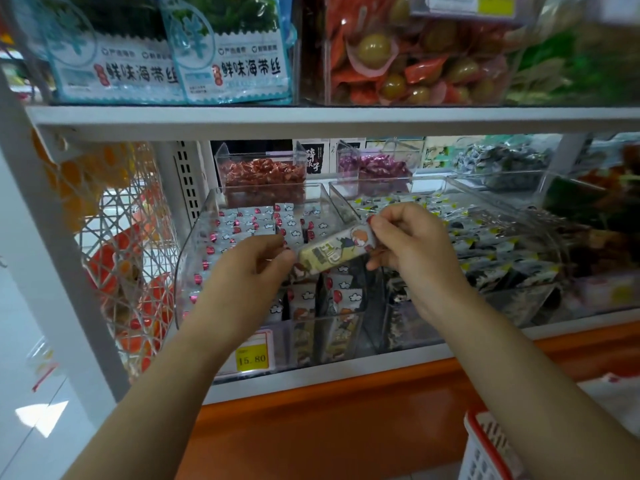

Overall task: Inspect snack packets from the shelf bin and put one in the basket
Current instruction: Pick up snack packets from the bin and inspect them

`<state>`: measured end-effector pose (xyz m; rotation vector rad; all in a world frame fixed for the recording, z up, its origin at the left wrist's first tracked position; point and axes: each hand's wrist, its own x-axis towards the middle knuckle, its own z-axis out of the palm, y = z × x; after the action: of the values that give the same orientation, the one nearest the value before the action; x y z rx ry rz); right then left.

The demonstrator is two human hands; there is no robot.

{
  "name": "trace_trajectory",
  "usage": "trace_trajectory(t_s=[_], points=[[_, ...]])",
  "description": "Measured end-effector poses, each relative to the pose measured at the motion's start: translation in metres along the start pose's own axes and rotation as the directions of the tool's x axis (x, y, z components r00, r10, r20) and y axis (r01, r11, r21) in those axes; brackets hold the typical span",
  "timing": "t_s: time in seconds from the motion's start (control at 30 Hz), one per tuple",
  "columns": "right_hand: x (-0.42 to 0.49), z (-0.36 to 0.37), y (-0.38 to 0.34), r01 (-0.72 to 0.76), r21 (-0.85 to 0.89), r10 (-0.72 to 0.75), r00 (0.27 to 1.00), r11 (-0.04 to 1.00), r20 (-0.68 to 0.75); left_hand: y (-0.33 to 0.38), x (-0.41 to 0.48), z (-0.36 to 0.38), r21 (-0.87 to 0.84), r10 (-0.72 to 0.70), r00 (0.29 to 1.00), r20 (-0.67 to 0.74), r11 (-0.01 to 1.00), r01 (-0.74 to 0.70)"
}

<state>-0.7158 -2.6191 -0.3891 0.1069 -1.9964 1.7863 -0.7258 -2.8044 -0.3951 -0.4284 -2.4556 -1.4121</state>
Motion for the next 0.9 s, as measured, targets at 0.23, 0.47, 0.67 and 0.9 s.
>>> trace_trajectory(t_s=[0.23,0.47,0.67,0.9], points=[[-0.007,-0.010,0.000,-0.260,0.414,0.237,0.966,0.872,0.107,0.004,-0.003,0.002,-0.332,-0.181,0.983,0.028,0.926,0.180],[-0.007,-0.015,-0.003,-0.396,0.442,0.304,0.915,0.805,0.266,0.004,-0.001,-0.002,-0.647,-0.285,0.952,0.112,0.706,0.288],[-0.004,-0.012,-0.001,-0.508,0.604,0.355,0.862,0.615,0.363,0.007,0.003,-0.003,-0.850,-0.387,0.887,0.253,0.349,0.394],[-0.005,-0.015,0.002,-0.348,0.441,0.202,0.917,0.827,0.345,0.008,0.004,-0.004,-0.901,-0.435,0.845,0.311,0.147,0.407]])
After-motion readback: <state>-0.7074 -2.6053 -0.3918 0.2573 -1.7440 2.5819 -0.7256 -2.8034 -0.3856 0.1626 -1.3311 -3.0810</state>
